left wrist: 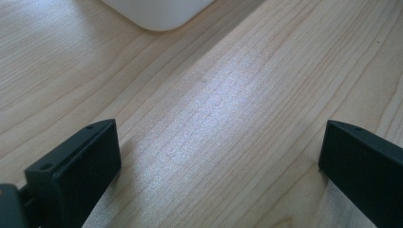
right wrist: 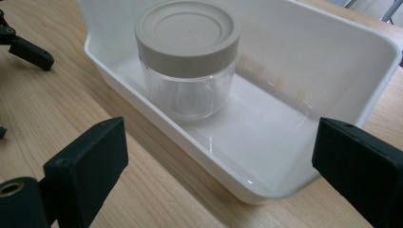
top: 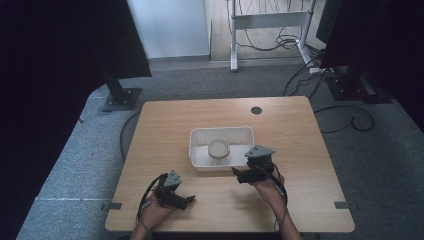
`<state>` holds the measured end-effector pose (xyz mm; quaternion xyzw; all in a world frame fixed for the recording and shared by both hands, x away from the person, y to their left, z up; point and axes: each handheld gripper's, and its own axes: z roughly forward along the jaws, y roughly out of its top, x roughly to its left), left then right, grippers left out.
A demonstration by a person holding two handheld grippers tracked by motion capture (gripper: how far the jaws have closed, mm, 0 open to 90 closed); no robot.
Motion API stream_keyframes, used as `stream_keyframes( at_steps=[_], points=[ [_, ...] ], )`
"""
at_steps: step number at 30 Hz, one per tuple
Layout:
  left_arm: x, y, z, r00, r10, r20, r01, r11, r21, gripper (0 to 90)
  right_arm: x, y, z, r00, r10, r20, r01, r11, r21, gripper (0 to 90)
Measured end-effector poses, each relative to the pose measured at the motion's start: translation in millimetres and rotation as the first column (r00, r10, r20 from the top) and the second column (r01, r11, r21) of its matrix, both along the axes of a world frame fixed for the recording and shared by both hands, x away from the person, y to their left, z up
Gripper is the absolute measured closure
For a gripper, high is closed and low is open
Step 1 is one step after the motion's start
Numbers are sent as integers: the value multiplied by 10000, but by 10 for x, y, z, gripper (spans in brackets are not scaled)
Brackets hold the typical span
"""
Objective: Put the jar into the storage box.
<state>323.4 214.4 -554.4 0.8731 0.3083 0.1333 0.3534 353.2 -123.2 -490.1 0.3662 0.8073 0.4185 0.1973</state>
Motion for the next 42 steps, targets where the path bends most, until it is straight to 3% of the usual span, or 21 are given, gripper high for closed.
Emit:
stream_keyframes(
  at_steps=[20,42],
  points=[
    [0,-1,0,10000,6,-1,-6,10000,-13,0,-112,-328,-29,9992,-366,-166,367,9993,46,32],
    [-2,-1,-1,10000,18,2,-18,10000,-20,0,-317,-783,-195,9905,-1365,-174,1366,9906,42,31]
  ],
)
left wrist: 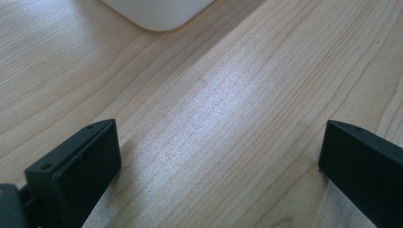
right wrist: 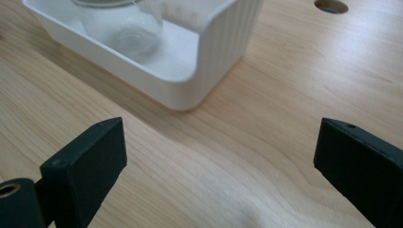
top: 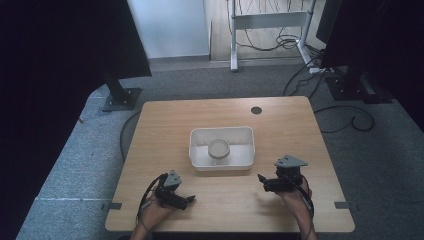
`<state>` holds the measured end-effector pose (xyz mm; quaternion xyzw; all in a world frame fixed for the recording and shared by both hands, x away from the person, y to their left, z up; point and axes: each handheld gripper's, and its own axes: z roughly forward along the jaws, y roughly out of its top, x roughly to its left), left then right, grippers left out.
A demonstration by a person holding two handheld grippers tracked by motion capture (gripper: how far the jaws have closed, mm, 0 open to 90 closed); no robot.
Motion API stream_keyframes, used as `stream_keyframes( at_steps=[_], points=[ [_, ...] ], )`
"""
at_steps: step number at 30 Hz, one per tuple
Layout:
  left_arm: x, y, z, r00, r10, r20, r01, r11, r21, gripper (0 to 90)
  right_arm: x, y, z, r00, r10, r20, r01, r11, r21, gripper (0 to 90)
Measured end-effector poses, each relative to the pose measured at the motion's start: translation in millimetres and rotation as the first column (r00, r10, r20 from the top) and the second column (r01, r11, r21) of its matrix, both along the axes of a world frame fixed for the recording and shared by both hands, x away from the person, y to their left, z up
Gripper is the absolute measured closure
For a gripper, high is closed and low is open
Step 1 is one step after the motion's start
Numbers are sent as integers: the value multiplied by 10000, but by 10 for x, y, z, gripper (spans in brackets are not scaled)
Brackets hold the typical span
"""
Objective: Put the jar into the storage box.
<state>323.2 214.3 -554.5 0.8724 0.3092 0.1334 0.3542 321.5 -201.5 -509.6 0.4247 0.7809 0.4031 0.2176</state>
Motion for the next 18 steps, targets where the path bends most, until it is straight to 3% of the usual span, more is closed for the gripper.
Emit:
stream_keyframes(
  at_steps=[6,18],
  points=[
    [-1,0,0,10000,9,0,-9,10000,-1,0,-66,-127,-104,9994,-309,-166,310,9995,55,32],
    [-2,0,0,10000,16,2,-16,10000,1,0,-177,-275,-278,9960,-706,-542,685,9969,-386,32]
  ],
)
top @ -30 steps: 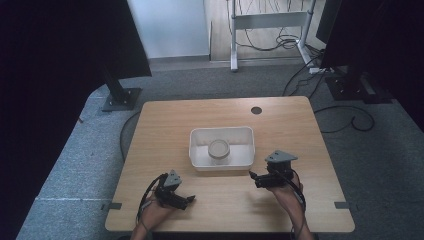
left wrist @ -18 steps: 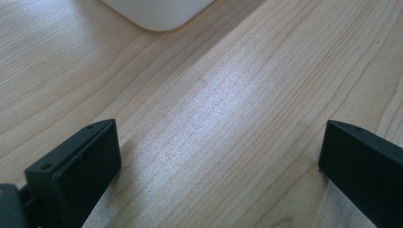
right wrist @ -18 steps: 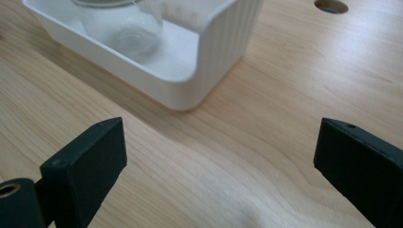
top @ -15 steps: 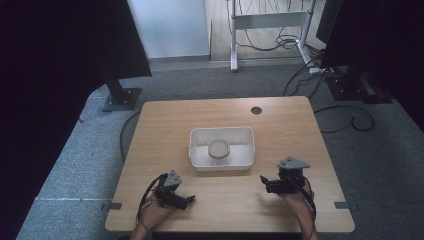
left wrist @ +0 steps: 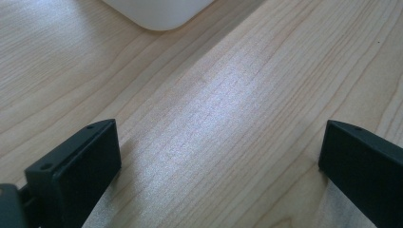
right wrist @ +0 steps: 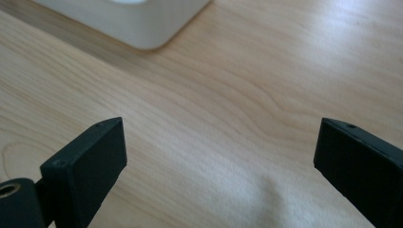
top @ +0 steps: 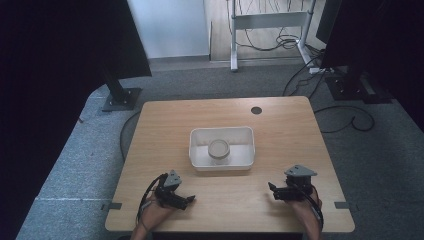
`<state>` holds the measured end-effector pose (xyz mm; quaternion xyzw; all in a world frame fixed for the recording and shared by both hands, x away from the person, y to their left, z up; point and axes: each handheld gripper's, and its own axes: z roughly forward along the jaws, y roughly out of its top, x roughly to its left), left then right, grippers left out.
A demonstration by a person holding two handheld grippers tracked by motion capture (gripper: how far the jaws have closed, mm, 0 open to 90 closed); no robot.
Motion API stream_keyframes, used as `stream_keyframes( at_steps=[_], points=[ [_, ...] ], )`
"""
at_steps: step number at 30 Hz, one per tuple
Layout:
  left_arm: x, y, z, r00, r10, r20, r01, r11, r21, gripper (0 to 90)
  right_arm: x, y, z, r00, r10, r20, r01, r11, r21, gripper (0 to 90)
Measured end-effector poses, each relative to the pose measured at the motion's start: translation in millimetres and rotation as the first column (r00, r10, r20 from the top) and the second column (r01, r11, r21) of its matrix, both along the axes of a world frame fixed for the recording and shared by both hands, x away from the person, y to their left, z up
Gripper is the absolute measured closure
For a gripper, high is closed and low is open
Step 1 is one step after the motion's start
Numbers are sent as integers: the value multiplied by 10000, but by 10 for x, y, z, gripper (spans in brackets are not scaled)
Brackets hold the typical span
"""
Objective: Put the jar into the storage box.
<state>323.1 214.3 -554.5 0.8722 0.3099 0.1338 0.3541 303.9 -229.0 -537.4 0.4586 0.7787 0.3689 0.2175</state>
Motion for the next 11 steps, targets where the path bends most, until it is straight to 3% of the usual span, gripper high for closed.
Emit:
stream_keyframes(
  at_steps=[11],
  points=[
    [-1,-1,0,10000,11,-3,-11,10000,-5,0,-99,-97,-145,9975,-302,-643,279,9989,-367,34]
  ],
)
